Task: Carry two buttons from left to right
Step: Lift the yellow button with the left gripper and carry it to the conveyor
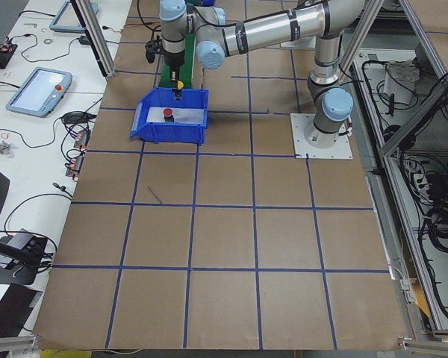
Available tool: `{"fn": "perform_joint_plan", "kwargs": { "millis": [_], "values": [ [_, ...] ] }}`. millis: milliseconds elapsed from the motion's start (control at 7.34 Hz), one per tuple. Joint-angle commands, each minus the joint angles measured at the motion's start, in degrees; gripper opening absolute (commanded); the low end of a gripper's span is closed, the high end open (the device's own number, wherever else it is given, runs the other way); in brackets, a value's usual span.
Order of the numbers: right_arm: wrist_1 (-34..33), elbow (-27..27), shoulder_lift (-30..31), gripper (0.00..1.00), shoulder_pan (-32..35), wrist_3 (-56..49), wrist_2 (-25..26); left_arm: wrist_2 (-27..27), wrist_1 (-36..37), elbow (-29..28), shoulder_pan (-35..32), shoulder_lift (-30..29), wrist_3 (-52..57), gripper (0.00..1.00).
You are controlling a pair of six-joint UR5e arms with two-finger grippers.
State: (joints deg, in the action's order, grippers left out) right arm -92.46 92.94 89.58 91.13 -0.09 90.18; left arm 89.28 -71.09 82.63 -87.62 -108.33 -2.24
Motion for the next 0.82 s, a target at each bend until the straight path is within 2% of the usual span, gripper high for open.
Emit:
{"fn": "perform_joint_plan", "kwargs": {
  "millis": [0, 409, 681],
  "values": [
    [0.1, 0.0, 0.1, 1.00, 0.0, 0.0, 0.0, 0.1, 0.5, -4.2, -7.5, -5.6, -10.4, 0.28],
    [0.1, 0.2, 0.2, 1.00, 0.0, 0.0, 0.0, 0.0, 1.0, -3.7, -9.0, -9.4, -11.4, 0.27],
    [0.0, 0.6, 0.2, 1.00, 0.0, 0.0, 0.0, 0.0, 2.6, -0.3, -9.1, -9.9, -10.8, 0.27]
  ]
}}
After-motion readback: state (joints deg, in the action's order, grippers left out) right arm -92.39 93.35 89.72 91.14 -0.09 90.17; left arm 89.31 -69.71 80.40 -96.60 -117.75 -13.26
